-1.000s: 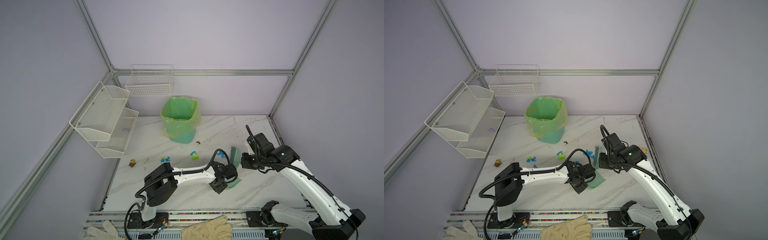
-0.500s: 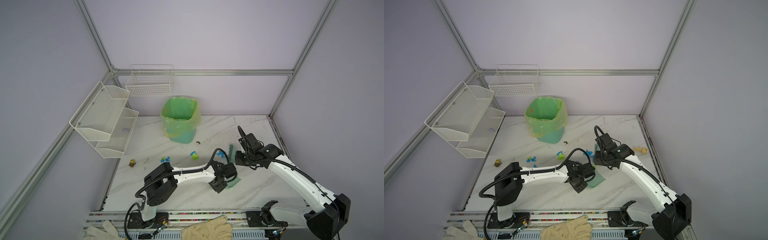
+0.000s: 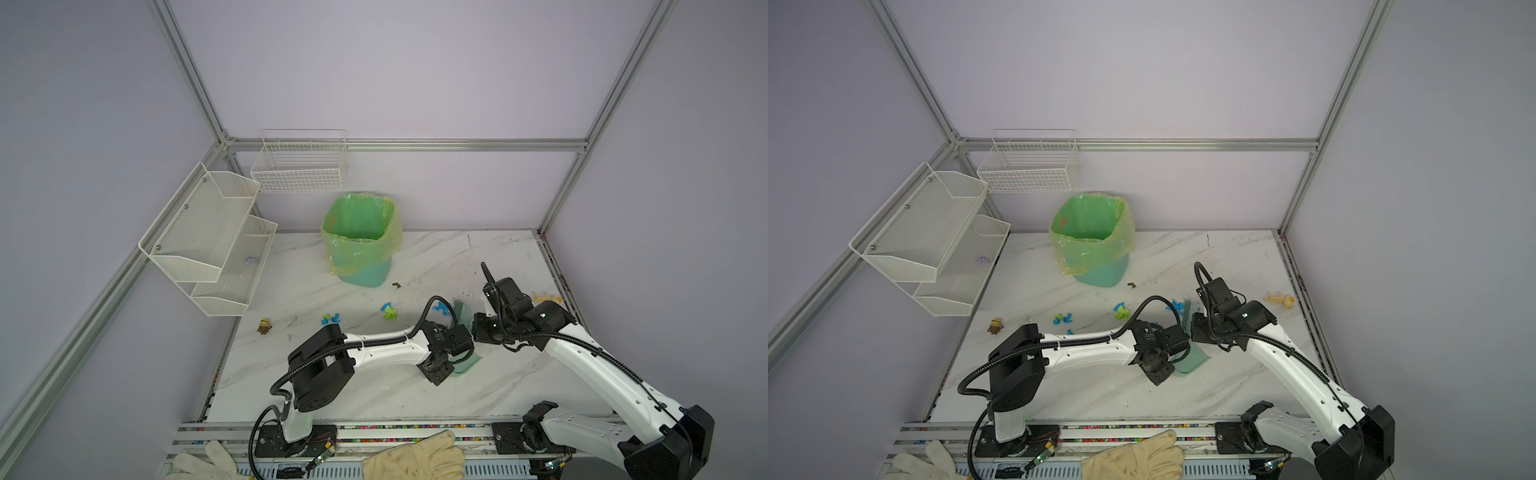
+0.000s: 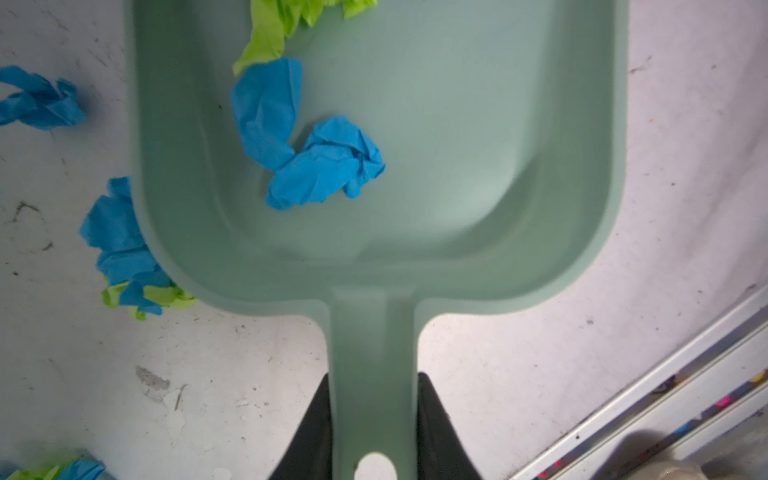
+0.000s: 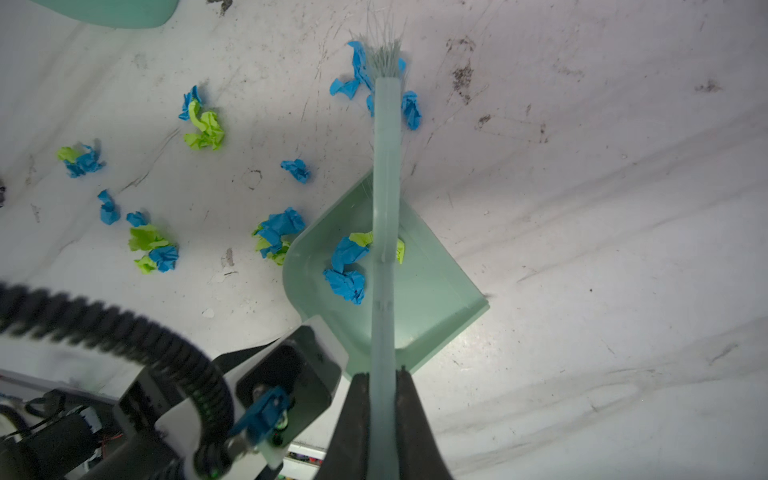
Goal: Sweep away the paper scraps from the table
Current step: 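Sweep paper scraps into the dustpan with the brush in the right gripper, then lift the dustpan toward the green bin while the right gripper raises the brush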
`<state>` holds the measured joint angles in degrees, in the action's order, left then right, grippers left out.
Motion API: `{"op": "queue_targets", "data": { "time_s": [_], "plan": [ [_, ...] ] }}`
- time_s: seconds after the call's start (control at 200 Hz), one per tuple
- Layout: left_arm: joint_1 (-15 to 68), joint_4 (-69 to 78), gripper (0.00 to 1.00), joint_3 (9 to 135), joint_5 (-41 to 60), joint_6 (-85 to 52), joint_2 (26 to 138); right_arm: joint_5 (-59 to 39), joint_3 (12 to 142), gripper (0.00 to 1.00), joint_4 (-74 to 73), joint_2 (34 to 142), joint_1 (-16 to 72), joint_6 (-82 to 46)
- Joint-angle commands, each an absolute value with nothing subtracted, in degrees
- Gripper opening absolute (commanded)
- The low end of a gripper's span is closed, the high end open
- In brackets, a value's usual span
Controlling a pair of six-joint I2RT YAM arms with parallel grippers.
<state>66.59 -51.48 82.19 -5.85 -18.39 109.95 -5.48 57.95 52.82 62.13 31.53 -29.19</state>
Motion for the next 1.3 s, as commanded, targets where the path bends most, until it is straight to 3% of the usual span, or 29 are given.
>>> {"op": "queue_targets", "data": {
  "time_s": [0.0,0.475,0.965,1.165,1.295],
  "plan": [
    [66.1,-52.2,0.08,87.1,-6.0,-18.2,110.2,-5.3,59.8,0.0,57.0,59.4,31.7,-30.5],
    [65.7,-52.5,0.06,89.9,-5.9,-20.2,108.6,13.8,71.0,0.0,62.6,53.8,31.8,-36.2],
    [60.6,-53.4,0.03,99.4,-4.4,-23.3,105.8,42.4,83.2,0.0,59.3,62.1,31.7,-29.7],
    [58.0,-53.4,0.02,104.1,-5.2,-25.6,105.5,39.5,80.7,0.0,49.0,63.2,31.0,-25.7],
    [56.9,-53.3,0.02,104.9,-7.3,-25.7,104.1,34.9,77.3,0.0,44.2,66.4,25.7,-20.8]
  ]
}}
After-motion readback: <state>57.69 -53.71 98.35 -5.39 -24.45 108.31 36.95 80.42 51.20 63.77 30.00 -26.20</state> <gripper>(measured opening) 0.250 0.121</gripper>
